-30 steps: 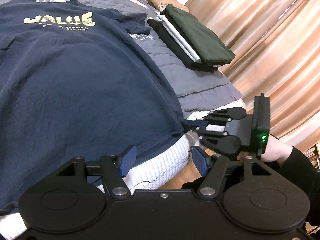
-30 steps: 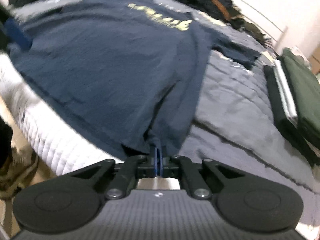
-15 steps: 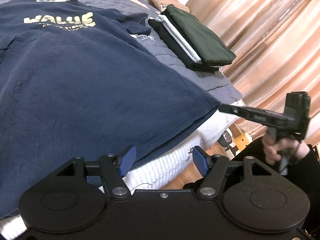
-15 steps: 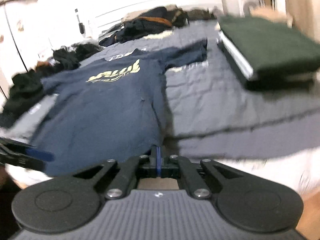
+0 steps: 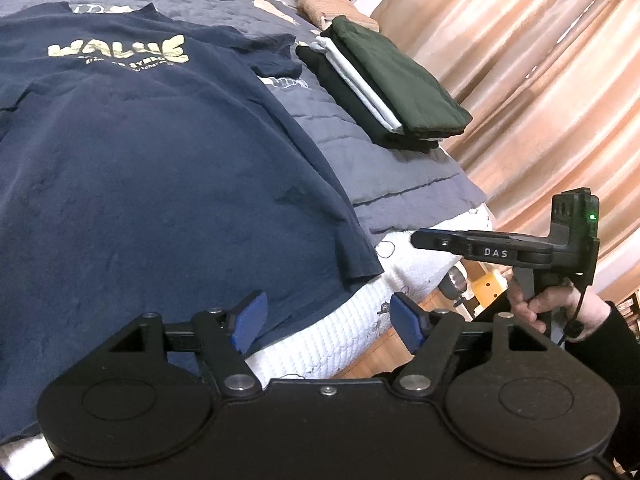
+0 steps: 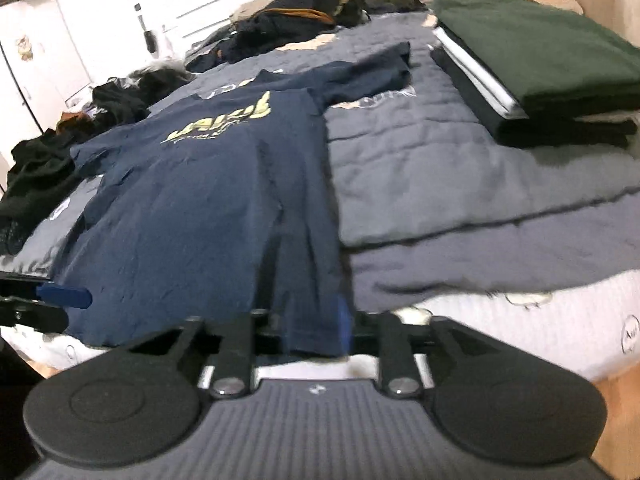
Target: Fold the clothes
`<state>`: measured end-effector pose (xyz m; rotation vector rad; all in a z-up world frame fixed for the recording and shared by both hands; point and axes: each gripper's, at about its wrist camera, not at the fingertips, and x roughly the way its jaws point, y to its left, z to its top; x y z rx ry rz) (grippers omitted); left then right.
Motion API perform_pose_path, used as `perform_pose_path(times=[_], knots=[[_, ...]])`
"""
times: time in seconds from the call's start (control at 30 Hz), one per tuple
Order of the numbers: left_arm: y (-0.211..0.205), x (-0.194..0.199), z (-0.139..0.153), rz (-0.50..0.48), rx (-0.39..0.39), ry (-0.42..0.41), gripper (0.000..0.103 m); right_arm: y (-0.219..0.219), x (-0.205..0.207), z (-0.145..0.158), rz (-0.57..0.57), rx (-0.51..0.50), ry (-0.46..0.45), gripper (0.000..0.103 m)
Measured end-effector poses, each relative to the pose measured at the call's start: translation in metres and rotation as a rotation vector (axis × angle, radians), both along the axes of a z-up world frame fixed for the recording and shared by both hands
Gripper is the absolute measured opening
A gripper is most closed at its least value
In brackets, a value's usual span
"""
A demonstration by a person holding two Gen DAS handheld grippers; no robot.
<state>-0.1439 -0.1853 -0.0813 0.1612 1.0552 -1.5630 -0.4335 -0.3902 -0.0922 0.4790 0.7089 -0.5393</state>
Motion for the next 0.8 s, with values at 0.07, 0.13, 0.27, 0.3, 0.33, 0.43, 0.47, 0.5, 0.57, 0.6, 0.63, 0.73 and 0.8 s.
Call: perform_pose_path(times=[0.07, 0.13, 0.27, 0.3, 0.33, 0.43, 0.47, 0.5, 0.57, 0.6, 0.63, 0.73, 0.8], knots=[[0.0, -0.001, 0.001, -0.003, -0.002, -0.003, 0.067, 0.004, 0.012, -0.003, 0.044, -0.035, 0.023, 0.034], [0.0, -0.001, 0.001, -0.006, -0.002, -0.006, 0.067, 0.006, 0.021, -0.005, 0.081, -0.059, 0.043, 0.038], [0.001, -0.001, 0.0, -0.004, -0.002, -0.008, 0.067, 0.002, 0.031, -0.015, 0.104, -0.04, 0.054, 0.043], [0.001, -0.001, 0.0, -0.003, -0.002, -0.009, 0.067, -0.001, 0.031, -0.019, 0.105, -0.003, 0.053, 0.044], [0.002, 0.0, 0.0, -0.002, -0.001, -0.009, 0.067, -0.004, 0.032, -0.021, 0.092, 0.028, 0.053, 0.044], [0.002, -0.001, -0.001, -0.002, 0.0, -0.01, 0.067, -0.008, 0.036, -0.026, 0.066, 0.051, 0.063, 0.044], [0.002, -0.001, -0.001, -0.003, 0.0, -0.011, 0.067, -0.009, 0.038, -0.027, 0.069, 0.042, 0.068, 0.044], [0.002, -0.001, -0.001, -0.004, 0.0, -0.012, 0.067, -0.007, 0.04, -0.029, 0.077, 0.034, 0.071, 0.044], [0.002, -0.001, -0.001, -0.005, 0.0, -0.013, 0.068, -0.005, 0.044, -0.033, 0.097, 0.034, 0.077, 0.044], [0.002, -0.001, -0.001, -0.004, 0.0, -0.011, 0.068, -0.004, 0.046, -0.036, 0.107, 0.034, 0.081, 0.044], [0.002, 0.0, -0.002, -0.002, 0.0, -0.01, 0.068, -0.004, 0.049, -0.038, 0.114, 0.032, 0.093, 0.044], [0.002, 0.0, -0.002, 0.001, 0.001, -0.012, 0.068, -0.006, 0.052, -0.045, 0.105, 0.047, 0.107, 0.039], [0.002, 0.0, -0.002, 0.004, 0.002, -0.012, 0.068, -0.008, 0.052, -0.049, 0.092, 0.064, 0.11, 0.017]])
